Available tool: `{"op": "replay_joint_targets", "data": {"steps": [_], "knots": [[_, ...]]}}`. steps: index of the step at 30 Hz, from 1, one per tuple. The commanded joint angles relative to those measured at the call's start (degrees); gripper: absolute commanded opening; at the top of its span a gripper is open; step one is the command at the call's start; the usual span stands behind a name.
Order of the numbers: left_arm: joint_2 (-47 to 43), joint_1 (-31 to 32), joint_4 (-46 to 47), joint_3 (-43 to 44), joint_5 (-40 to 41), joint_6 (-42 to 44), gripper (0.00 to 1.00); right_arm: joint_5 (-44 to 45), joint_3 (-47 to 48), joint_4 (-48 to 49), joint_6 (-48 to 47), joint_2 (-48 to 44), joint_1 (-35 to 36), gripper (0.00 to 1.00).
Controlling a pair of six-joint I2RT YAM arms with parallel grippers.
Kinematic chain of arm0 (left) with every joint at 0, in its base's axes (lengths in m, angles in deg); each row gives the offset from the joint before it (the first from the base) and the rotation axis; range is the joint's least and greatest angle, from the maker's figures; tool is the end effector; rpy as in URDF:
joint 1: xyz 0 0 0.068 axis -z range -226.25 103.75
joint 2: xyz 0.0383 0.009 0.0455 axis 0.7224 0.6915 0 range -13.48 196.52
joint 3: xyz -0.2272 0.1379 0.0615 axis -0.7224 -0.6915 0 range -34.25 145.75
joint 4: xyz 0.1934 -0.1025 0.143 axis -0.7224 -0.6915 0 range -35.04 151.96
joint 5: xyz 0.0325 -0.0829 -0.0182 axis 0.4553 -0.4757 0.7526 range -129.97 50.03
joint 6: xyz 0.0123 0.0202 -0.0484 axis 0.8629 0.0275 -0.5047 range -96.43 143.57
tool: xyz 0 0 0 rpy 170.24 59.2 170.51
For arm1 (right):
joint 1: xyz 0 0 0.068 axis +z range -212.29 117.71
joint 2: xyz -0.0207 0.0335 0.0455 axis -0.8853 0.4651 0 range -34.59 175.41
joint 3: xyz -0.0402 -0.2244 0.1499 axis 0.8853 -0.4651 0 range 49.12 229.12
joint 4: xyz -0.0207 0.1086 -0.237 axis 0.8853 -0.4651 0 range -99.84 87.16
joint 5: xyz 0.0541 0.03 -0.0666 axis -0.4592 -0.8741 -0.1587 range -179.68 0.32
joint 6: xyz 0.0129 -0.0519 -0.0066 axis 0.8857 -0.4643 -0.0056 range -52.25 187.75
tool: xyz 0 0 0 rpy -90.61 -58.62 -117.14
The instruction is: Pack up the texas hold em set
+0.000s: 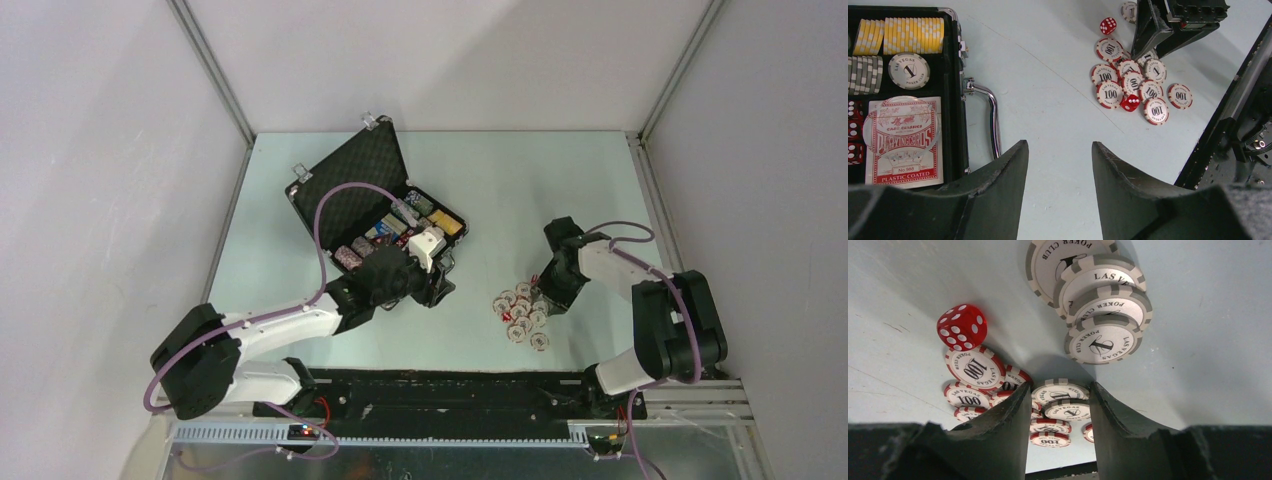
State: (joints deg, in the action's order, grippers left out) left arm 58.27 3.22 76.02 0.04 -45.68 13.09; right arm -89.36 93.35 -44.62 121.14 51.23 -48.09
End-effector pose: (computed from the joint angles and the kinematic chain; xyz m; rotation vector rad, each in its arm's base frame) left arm 0.1720 -0.2065 0.2195 0.7511 1.9194 -0.7651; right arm 0.2294 0.0578 0.1503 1.0204 2.8648 0.0909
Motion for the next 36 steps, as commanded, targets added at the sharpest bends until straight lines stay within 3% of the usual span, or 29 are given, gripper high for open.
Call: {"op": "replay_joint_targets", "data": {"steps": [1,11,14,21,29,33,36], "knots": [[0.0,-0.2,1.9,0.9,-0.3,1.0,0.56,2.0,-2.4,0.3,1.7,-0.4,1.0,0.45],[0.0,-0.2,1.8,1.0,-0.2,1.0,0.57,2.0,-4.7,-0.3,3.2,-2.8,2.2,0.51],[0.0,-0.2,1.8,1.0,-0.3,0.9,0.57,2.4,-5.1,-0.4,3.2,-3.6,2.2,0.68],[-0.4,-0.2,1.7,0.8,-0.2,0.9,0.57,4.0,-5.0,-1.1,2.2,-7.7,1.9,0.74],[-1.2,-0.2,2.2,0.5,-0.7,0.7,0.57,9.6,-5.0,1.7,-12.3,-22.4,8.6,0.8],[-1.8,0.0,2.5,0.1,-0.9,0.5,0.57,14.3,-4.9,-3.8,-9.4,-24.9,9.5,0.73],[-2.1,-0.1,2.6,0.0,-1.1,0.3,0.57,14.6,-5.7,-5.6,-4.6,-23.6,10.8,0.58]]}}
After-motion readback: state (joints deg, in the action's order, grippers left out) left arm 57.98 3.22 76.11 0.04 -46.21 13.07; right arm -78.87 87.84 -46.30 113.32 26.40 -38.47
